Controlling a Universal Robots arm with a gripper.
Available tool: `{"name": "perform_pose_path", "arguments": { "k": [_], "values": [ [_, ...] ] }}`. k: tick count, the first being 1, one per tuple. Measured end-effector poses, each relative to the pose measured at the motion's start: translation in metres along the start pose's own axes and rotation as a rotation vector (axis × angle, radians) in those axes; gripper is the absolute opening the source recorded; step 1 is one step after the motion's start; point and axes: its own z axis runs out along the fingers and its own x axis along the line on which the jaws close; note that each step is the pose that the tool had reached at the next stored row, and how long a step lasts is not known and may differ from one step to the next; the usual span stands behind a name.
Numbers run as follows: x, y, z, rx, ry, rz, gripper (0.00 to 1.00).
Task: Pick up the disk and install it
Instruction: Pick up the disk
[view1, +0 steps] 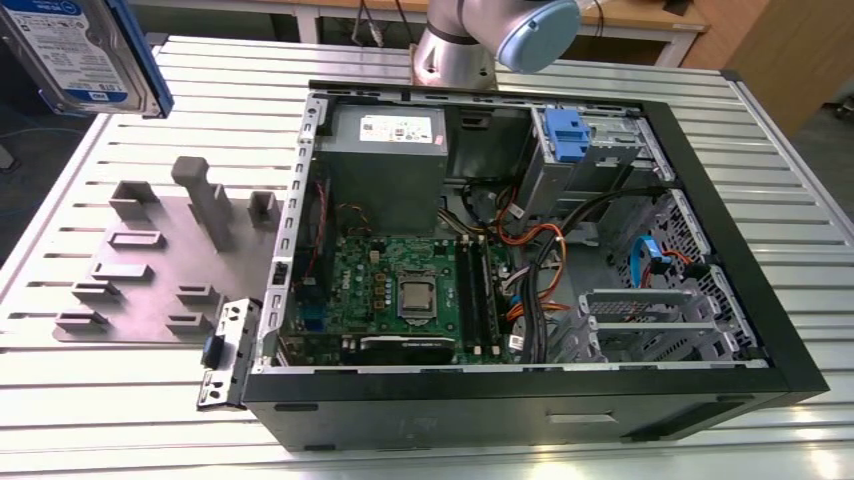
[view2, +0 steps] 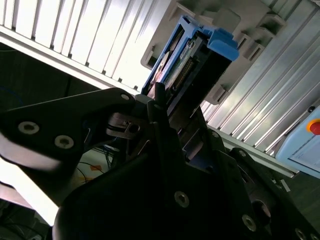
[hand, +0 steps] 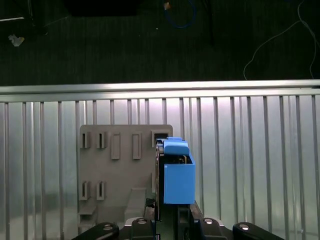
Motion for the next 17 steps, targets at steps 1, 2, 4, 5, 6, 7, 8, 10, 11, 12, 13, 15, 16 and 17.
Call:
{"name": "perform_pose_path", "arguments": {
  "k": [1, 2, 4, 5, 6, 7, 8, 10, 11, 12, 13, 15, 16, 17],
  "values": [
    [0.0, 0.0, -0.0005, -0.0004, 0.0002, 0.0, 0.35],
    [0.0, 0.0001, -0.0014, -0.0003, 0.0002, 0.0, 0.35],
    [-0.0001, 0.0001, -0.004, -0.0001, 0.0001, 0.0, 0.35],
    [-0.0002, 0.0001, -0.0055, -0.0001, 0.0001, 0.0, 0.35],
    [-0.0003, 0.0001, -0.0073, -0.0001, 0.0001, 0.0, 0.35],
    [-0.0004, 0.0001, -0.0091, 0.0, 0.0, 0.0, 0.35],
    [-0.0005, 0.0002, -0.0113, 0.0, 0.0, 0.0, 0.35],
    [-0.0006, 0.0002, -0.0152, -0.0001, 0.0, 0.0, 0.35],
    [-0.0007, 0.0003, -0.0166, -0.0001, 0.0001, 0.0, 0.35],
    [-0.0007, 0.0003, -0.017, -0.0001, 0.0, 0.0, 0.35],
    [-0.0007, 0.0003, -0.017, -0.0001, 0.0, 0.0, 0.35],
    [-0.0007, 0.0002, -0.017, 0.0, 0.0, 0.0, 0.35],
    [-0.0007, 0.0003, -0.0172, -0.0001, 0.0, 0.0, 0.35],
    [-0.0007, 0.0003, -0.0173, -0.0001, 0.0001, 0.0, 0.35]
  ]
}}
